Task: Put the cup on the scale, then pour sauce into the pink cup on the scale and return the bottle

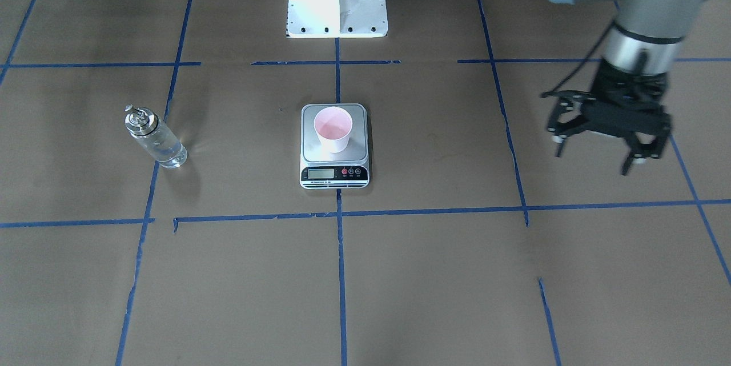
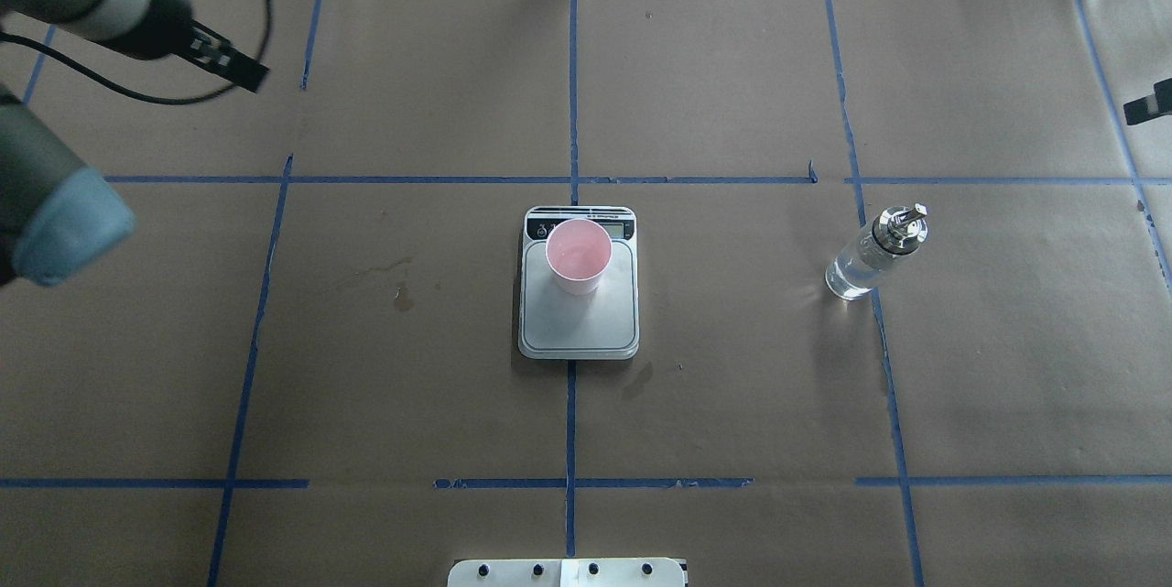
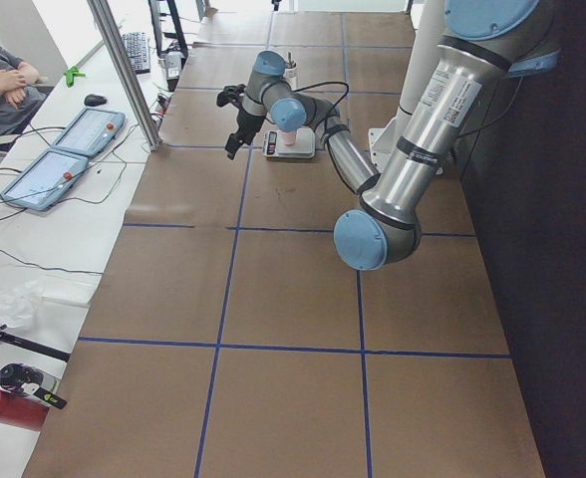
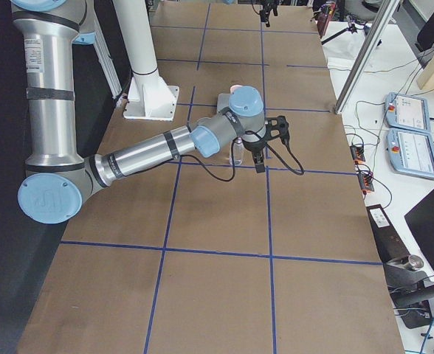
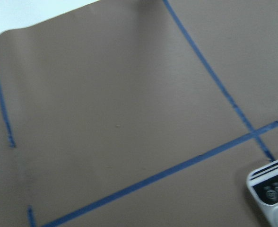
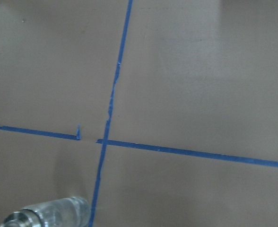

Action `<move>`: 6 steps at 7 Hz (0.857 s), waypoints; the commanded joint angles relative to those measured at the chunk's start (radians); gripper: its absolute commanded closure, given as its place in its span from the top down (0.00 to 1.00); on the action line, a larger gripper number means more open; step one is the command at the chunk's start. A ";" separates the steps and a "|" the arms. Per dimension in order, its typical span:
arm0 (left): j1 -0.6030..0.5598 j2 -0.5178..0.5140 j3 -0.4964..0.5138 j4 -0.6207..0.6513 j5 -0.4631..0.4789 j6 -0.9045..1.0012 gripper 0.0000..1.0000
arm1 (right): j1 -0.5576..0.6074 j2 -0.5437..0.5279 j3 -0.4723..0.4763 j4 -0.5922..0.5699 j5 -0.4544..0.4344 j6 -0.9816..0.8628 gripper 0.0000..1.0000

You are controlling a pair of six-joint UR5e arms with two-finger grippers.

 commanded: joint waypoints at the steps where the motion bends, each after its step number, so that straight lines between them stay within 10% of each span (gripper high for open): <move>1: -0.213 0.153 0.077 0.012 -0.081 0.178 1.00 | -0.163 0.000 0.157 -0.005 -0.099 0.271 1.00; 6: -0.452 0.419 0.157 0.041 -0.368 0.341 1.00 | -0.666 -0.142 0.323 0.115 -0.637 0.607 1.00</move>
